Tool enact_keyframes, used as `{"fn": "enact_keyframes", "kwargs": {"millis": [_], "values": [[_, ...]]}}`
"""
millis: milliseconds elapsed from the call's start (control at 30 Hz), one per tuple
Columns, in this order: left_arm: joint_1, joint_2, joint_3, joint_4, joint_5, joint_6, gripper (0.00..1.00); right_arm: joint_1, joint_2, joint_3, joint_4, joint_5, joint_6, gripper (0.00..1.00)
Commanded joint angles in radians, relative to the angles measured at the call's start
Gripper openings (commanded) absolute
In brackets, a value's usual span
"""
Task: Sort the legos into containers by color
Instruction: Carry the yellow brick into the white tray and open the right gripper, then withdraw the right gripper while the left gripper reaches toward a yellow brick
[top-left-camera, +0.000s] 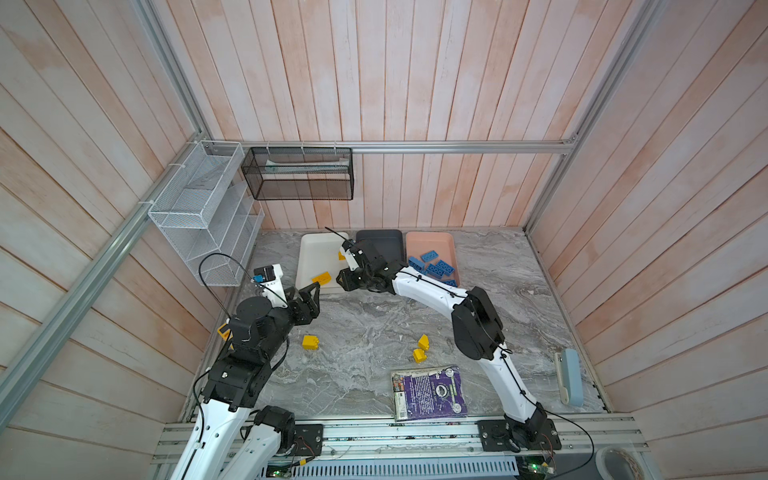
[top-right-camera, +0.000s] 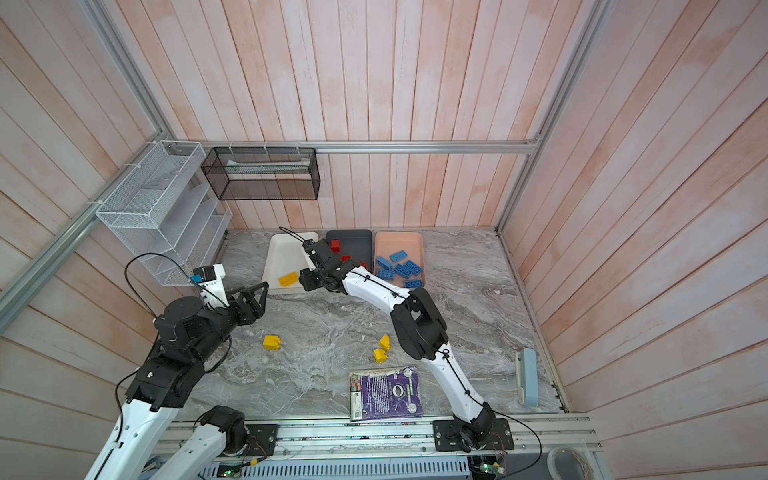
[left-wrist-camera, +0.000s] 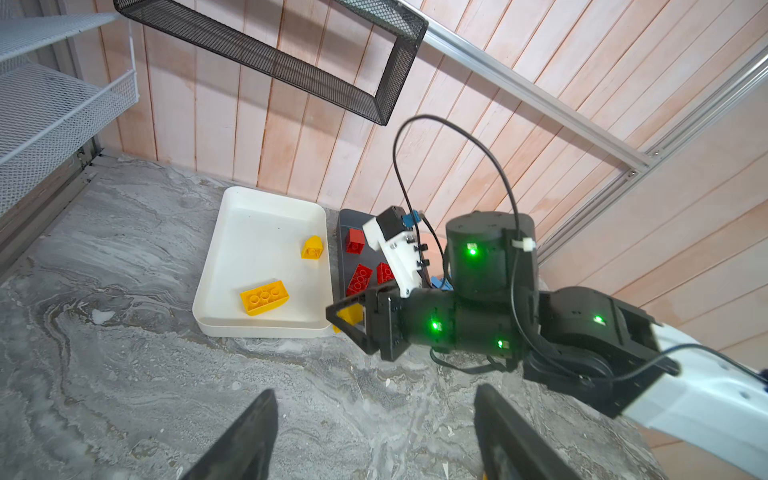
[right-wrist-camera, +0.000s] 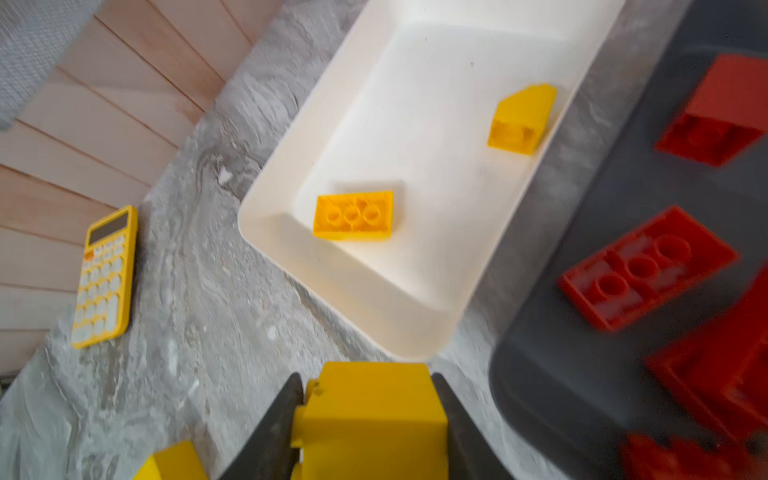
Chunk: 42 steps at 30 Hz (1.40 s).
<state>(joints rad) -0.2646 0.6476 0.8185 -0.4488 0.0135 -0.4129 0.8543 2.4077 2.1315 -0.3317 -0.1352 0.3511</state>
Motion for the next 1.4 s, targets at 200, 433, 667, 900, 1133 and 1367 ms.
{"fn": "enact_keyframes", "kwargs": {"millis": [200,433,667,900,1133,1367], "values": [[0.001,-0.014,-0.048,-0.006,-0.012,0.000,0.76,-0.028,0.179,0.211,0.053,-0.050,0.033,0.38],[0.012,-0.001,-0.051,0.007,0.018,-0.001,0.76,-0.043,0.235,0.241,0.110,-0.093,0.070,0.51],[0.030,0.014,-0.058,0.008,0.028,-0.008,0.76,-0.048,0.216,0.241,0.103,-0.087,0.050,0.73],[0.033,0.065,-0.041,-0.034,-0.029,-0.015,0.77,-0.059,0.112,0.186,0.108,-0.079,0.044,0.74],[0.059,0.140,0.004,-0.108,-0.096,-0.060,0.82,-0.063,-0.151,-0.117,0.221,-0.054,0.060,0.74],[0.074,0.155,0.000,-0.186,-0.134,-0.121,0.98,-0.075,-0.499,-0.583,0.454,-0.033,0.078,0.84]]}}
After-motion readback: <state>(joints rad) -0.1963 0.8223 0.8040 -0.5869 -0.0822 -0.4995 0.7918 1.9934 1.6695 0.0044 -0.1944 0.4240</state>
